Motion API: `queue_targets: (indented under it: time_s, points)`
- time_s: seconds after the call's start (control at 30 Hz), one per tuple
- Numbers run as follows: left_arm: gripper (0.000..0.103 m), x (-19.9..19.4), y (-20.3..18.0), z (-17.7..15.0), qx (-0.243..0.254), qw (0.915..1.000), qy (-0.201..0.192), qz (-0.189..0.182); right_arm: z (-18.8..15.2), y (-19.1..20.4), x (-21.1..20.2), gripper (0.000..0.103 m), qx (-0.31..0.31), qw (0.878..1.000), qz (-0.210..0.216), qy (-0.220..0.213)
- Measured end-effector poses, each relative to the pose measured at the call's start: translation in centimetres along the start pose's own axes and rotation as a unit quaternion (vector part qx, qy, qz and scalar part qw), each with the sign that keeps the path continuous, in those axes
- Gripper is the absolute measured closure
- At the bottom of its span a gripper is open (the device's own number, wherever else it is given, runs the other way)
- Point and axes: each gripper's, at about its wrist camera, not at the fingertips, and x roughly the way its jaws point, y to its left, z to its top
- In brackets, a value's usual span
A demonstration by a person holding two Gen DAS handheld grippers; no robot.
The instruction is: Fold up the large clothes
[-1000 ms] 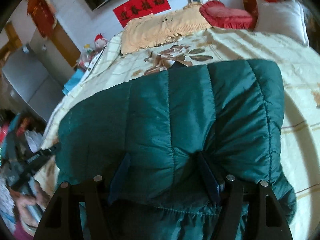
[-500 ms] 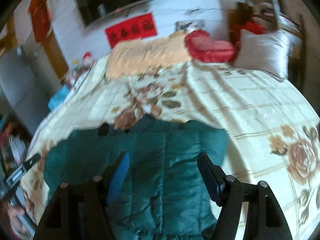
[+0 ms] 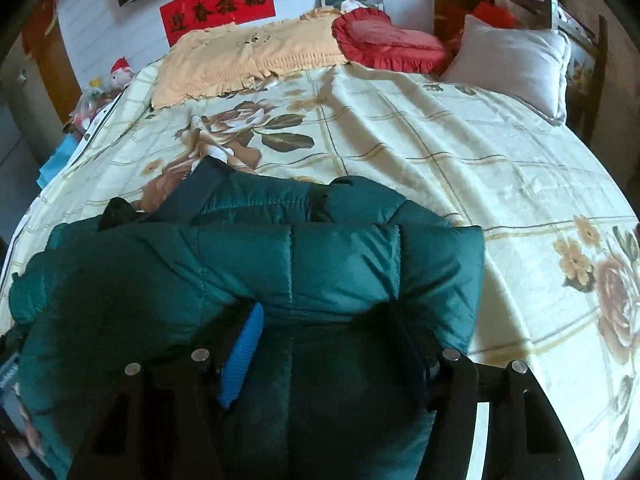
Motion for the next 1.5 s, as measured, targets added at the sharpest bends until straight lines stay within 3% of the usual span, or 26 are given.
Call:
queue_targets:
  time_s: [0.13, 0.23, 0.33, 0.47, 0.6, 0.67, 0.77, 0.9, 0.97, 1.1, 1.2, 1.33, 1.5]
  points:
    - [0.019, 0.1, 0.4, 0.0, -0.006, 0.9999, 0.003, -0.011, -0.6, 2.2, -4.3, 0.042, -0.014, 0.998, 0.056, -0.036]
    - [0.019, 0.1, 0.1, -0.1, -0.003, 1.0000, -0.001, -0.006, -2.1, 6.0, -5.7, 0.042, -0.068, 0.994, 0.078, -0.043]
    - [0.019, 0.0, 0.2, -0.3, -0.003, 0.9999, -0.004, -0.009, -3.8, 9.3, -4.4, 0.042, -0.116, 0.991, 0.058, -0.028]
    - [0.016, 0.0, 0.2, -0.5, 0.000, 0.9998, -0.011, -0.015, -6.7, 10.4, -1.1, 0.042, -0.152, 0.988, 0.007, -0.025]
    - [0.016, 0.0, 0.2, -0.6, 0.003, 0.9998, -0.013, -0.012, -6.1, 9.2, -2.5, 0.042, -0.131, 0.991, 0.035, -0.007]
    - [0.016, 0.0, 0.1, -0.7, 0.002, 0.9998, -0.015, -0.013, -5.6, 7.6, -4.5, 0.042, -0.114, 0.992, 0.045, -0.030]
    - [0.016, 0.1, 0.0, -0.7, 0.004, 0.9998, -0.017, -0.009, -5.9, 5.6, -6.5, 0.042, -0.110, 0.992, 0.021, -0.060]
    - [0.015, 0.1, -0.2, -0.7, 0.006, 0.9998, -0.019, -0.006, -6.8, 2.9, -4.6, 0.042, -0.093, 0.995, -0.026, -0.032]
    - [0.014, 0.2, -0.3, -0.7, 0.008, 0.9998, -0.019, -0.006, -7.0, 1.9, -3.2, 0.042, -0.086, 0.996, -0.026, -0.028]
    - [0.013, 0.2, -0.4, -0.7, 0.012, 0.9998, -0.019, -0.001, -7.0, 2.8, -2.5, 0.042, -0.107, 0.993, -0.047, -0.027]
    - [0.013, 0.2, -0.4, -0.7, 0.011, 0.9998, -0.019, -0.002, -6.7, 1.9, -3.9, 0.042, -0.083, 0.996, -0.034, -0.019]
    - [0.013, 0.2, -0.4, -0.7, 0.012, 0.9997, -0.019, -0.001, -7.2, 1.2, -6.6, 0.042, -0.068, 0.996, -0.026, -0.047]
    - [0.012, 0.2, -0.4, -0.7, 0.013, 0.9997, -0.020, -0.001, -8.1, 0.3, -3.1, 0.041, -0.061, 0.998, -0.031, -0.002]
